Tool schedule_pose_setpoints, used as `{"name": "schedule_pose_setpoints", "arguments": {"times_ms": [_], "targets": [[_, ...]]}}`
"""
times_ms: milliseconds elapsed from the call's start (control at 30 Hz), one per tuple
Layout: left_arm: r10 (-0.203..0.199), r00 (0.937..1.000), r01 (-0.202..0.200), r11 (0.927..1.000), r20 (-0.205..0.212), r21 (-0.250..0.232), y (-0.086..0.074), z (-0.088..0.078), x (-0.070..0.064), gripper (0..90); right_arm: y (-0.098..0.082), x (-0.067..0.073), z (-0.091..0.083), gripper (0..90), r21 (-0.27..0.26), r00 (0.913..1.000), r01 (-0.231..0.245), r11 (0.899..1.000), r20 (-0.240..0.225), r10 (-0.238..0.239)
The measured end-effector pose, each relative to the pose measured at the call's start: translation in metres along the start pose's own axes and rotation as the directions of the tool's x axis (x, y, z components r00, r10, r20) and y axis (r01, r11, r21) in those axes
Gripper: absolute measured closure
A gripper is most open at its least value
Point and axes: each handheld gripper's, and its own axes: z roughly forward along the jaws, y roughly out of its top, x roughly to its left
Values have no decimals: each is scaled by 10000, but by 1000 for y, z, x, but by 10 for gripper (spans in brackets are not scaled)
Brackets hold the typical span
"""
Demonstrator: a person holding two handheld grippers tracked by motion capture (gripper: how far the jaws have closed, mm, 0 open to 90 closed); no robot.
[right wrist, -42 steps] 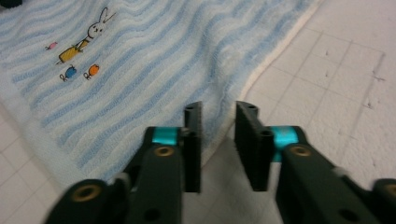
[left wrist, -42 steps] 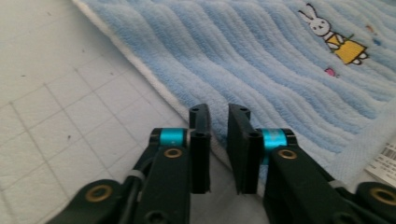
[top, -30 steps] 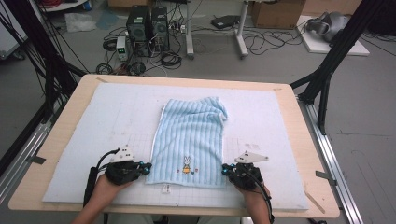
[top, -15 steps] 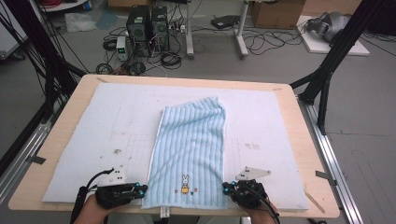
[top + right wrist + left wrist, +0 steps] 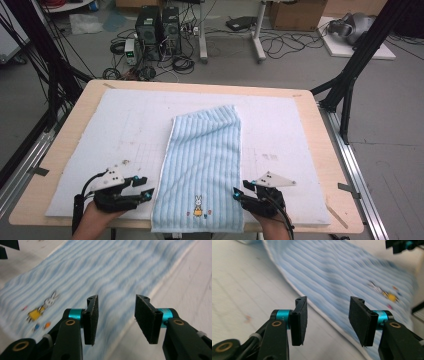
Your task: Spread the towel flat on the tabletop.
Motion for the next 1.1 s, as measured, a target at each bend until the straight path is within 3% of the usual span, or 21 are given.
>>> {"name": "schedule_pose_setpoints", "arguments": {"times_ms": [233, 433, 533, 633, 833, 933, 1100], "targets": [[-270, 9979, 240, 9984, -588, -507, 16, 12, 24, 465, 25, 1, 45, 519, 543, 9963, 718, 9959, -513, -691], [-514, 9956, 465, 9969, -778, -638, 22, 17, 41, 430, 37, 4, 66, 499, 767, 9896, 1050, 9915, -1068, -966], [-805, 9927, 744, 9948, -901, -692, 22, 19, 50, 400, 40, 2, 75, 494, 963, 9876, 1307, 9867, -1002, -1210], [-840, 9913, 773, 9947, -1017, -684, 24, 21, 56, 381, 43, -1, 83, 516, 1274, 9849, 1558, 9795, -960, -1442], [-1026, 9884, 961, 9934, -1119, -619, 26, 29, 67, 378, 45, -3, 90, 702, 1514, 9734, 2179, 9642, -1056, -2034], [-1116, 9867, 1057, 9929, -1186, -545, 25, 32, 70, 381, 46, -6, 89, 816, 1544, 9699, 2169, 9639, -1462, -1949], [-1180, 9850, 1125, 9924, -1258, -498, 23, 32, 72, 385, 44, -5, 84, 844, 1708, 9567, 2429, 9549, -2048, -2067]]}}
